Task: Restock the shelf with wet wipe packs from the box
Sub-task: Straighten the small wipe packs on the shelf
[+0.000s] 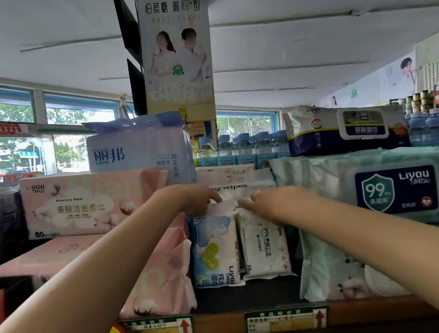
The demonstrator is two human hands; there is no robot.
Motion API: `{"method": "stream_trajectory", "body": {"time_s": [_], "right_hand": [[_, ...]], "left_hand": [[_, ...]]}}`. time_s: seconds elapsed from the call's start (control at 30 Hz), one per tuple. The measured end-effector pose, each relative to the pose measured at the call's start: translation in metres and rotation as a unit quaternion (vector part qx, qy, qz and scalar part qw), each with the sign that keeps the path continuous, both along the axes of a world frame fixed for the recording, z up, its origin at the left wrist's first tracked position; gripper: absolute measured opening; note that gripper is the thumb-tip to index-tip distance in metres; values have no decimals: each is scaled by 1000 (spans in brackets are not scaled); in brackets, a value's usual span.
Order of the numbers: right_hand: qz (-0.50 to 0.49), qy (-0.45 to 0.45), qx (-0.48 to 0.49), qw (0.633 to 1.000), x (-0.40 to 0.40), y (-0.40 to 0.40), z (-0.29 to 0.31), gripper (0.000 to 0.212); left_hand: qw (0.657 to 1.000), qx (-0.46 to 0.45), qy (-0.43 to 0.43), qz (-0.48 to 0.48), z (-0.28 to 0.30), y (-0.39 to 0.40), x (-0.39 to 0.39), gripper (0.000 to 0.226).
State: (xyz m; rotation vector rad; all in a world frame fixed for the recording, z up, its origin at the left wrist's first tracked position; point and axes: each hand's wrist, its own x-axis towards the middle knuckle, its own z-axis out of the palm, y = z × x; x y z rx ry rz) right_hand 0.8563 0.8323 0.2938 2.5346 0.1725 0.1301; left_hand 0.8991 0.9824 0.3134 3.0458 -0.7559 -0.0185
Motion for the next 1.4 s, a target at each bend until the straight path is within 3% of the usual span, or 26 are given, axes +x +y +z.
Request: {"method": "stream_trajectory", "body": {"time_s": [0.1,0.27,0.4,0.47,0.57,0.7,0.8,0.93,1.07,1.3,1.4], "right_hand": [[-1,-2,-29,1000,1,0,-8,75],[9,2,-36,999,-6,1,-7,70],[-13,-26,-5,1000,-10,5,11,65],[16,-39,56,998,-12,9,20,68],[4,7,114,993,-15,17,6,108],[-47,-29,73,996,-8,20,-37,129],[-57,-65,66,994,-8,22,-47,123],[-60,-82,69,992,-19,23,-55,95],[-60,-132,73,987,-19,22,-60,84],[-53,-132,72,987,-20,23,-53,94],[-57,-135,33,989,-31,21,-39,91]], "left_hand": [[999,28,-38,-10,-1,-2,1,63],[997,37,-63,-17,-3,-2,2,62],[1000,-4,-10,-17,9,5,-4,57],[999,-26,33,-12,15,10,-8,68],[997,49,46,26,1,8,-17,105],[967,209,-135,54,-38,-6,-21,128],[954,228,-182,66,-43,-14,-25,123],[958,218,-177,64,-44,-22,-29,134],[959,162,-220,73,-52,-23,-33,105],[948,172,-252,94,-55,-29,-32,98],[966,129,-213,69,-38,-25,-42,115]]}}
